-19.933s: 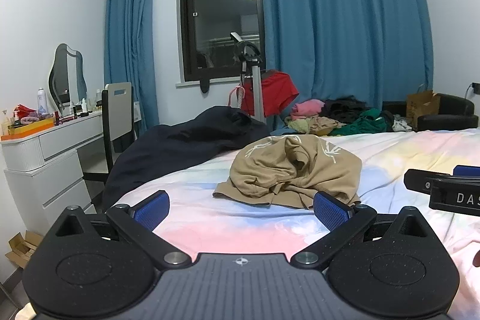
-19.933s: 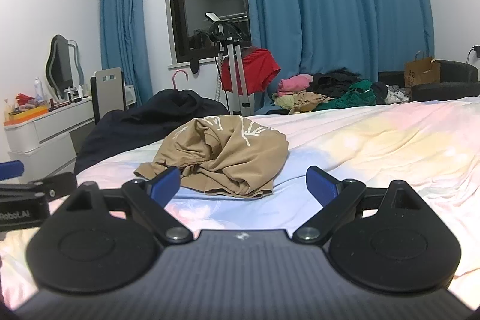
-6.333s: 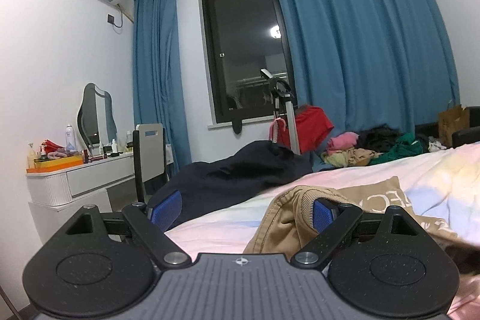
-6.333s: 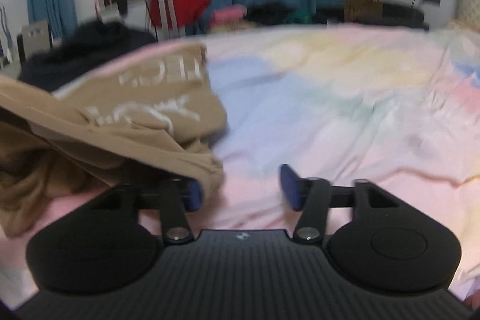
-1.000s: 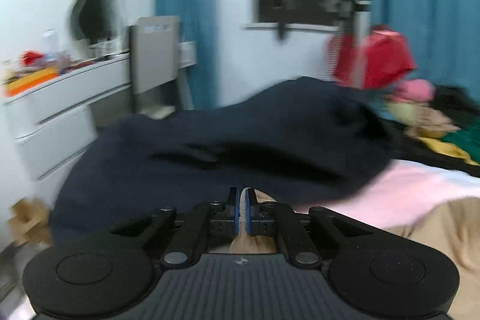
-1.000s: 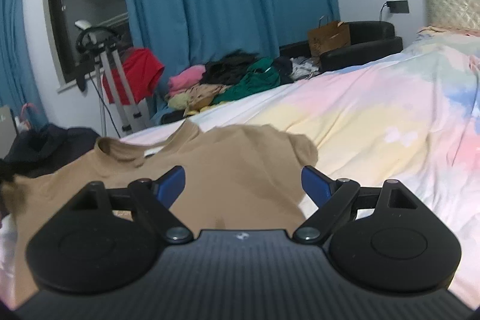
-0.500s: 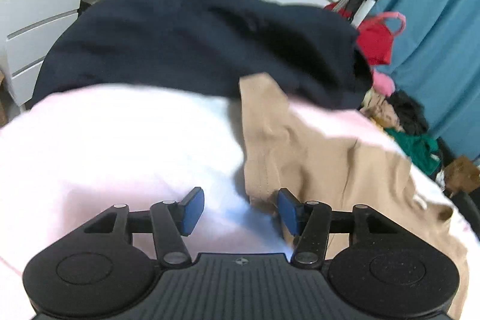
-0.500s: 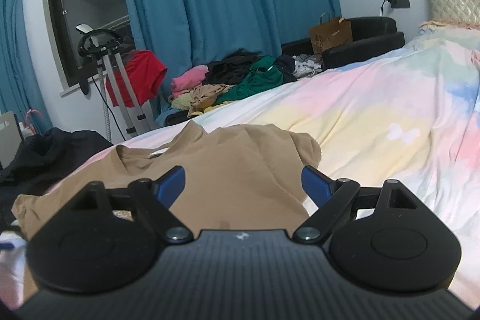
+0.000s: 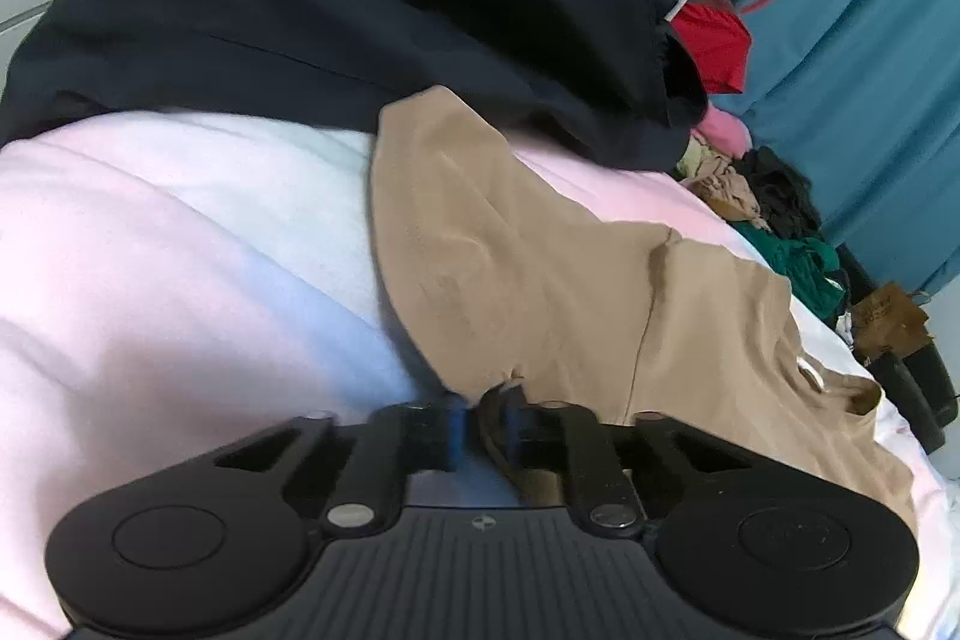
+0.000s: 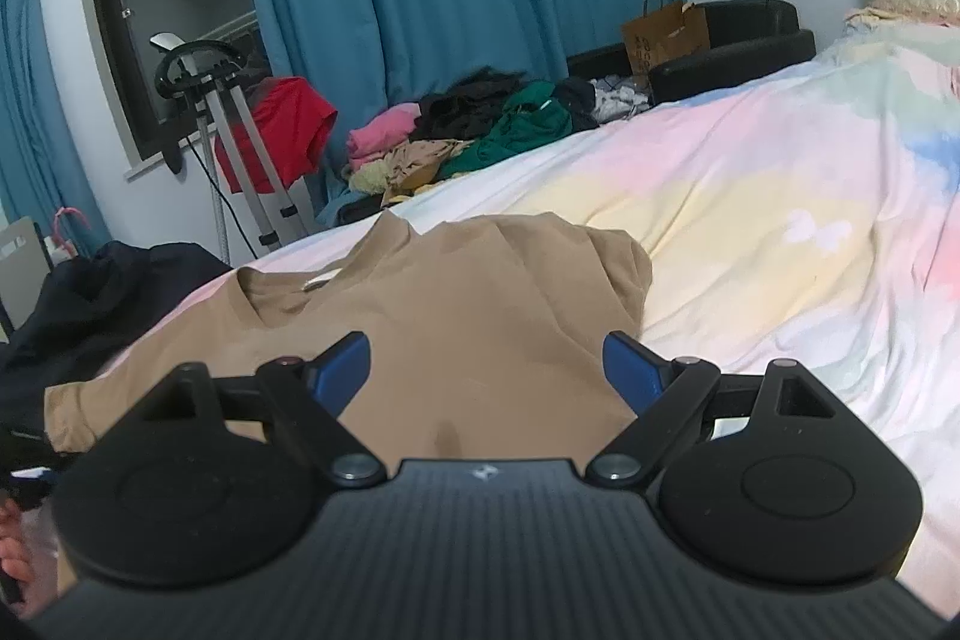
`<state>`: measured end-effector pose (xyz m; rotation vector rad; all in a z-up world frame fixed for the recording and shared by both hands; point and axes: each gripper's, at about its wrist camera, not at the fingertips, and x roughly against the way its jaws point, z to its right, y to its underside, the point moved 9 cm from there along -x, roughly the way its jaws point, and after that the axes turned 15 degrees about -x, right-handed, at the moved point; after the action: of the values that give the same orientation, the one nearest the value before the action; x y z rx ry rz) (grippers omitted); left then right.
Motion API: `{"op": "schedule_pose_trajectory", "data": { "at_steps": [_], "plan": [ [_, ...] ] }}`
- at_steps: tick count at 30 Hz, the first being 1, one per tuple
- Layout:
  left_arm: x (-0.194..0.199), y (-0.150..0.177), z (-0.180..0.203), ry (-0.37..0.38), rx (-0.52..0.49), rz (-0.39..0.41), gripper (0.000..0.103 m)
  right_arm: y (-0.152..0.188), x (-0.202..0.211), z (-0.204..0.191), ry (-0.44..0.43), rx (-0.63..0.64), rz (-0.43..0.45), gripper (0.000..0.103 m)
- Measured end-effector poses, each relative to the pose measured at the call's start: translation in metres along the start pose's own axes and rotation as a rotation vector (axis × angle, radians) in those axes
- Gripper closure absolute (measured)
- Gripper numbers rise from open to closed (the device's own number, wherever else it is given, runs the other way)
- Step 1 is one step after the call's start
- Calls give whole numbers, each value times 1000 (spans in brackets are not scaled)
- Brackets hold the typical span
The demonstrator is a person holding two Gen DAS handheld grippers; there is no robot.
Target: Fold clothes
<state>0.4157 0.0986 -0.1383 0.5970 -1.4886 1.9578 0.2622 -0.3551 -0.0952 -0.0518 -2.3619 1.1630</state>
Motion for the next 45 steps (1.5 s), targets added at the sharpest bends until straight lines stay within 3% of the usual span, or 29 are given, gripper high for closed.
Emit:
{"op": "schedule_pose_trajectory", "data": {
  "at_steps": [4,6,10,12,18,23,29,32,34,37,39,45],
  "plan": [
    [12,-29,-18,-143,-43,38,92,-2,0,1,-1,-11,6,17],
    [14,-31,-22,-244,-88,44,86,-1,-2,2,-1,-15,5,17],
    [28,-12,-16,-256,-123,49,78,7,-6,0,-3,-5,-29,17],
    [45,3,-7,-216,-139,34,64,7,-2,-1,-6,9,-24,17],
    [140,81,21,-33,-193,-26,46,0,17,-3,-25,42,9,17],
    [204,168,31,78,-212,-158,46,1,41,-10,-36,115,3,17],
    [242,226,50,212,-270,-236,46,-1,93,-4,-47,123,0,17],
    [240,249,60,225,-353,-280,46,-5,117,2,-50,117,8,17],
    [237,262,61,191,-397,-310,46,-8,127,6,-45,115,20,17],
    [243,263,54,167,-386,-318,59,-9,135,13,-26,106,28,17],
    [251,258,48,171,-352,-309,93,-6,135,18,-11,101,23,17],
    [274,240,22,157,-254,-289,99,-2,130,26,12,94,8,17]
  ]
}}
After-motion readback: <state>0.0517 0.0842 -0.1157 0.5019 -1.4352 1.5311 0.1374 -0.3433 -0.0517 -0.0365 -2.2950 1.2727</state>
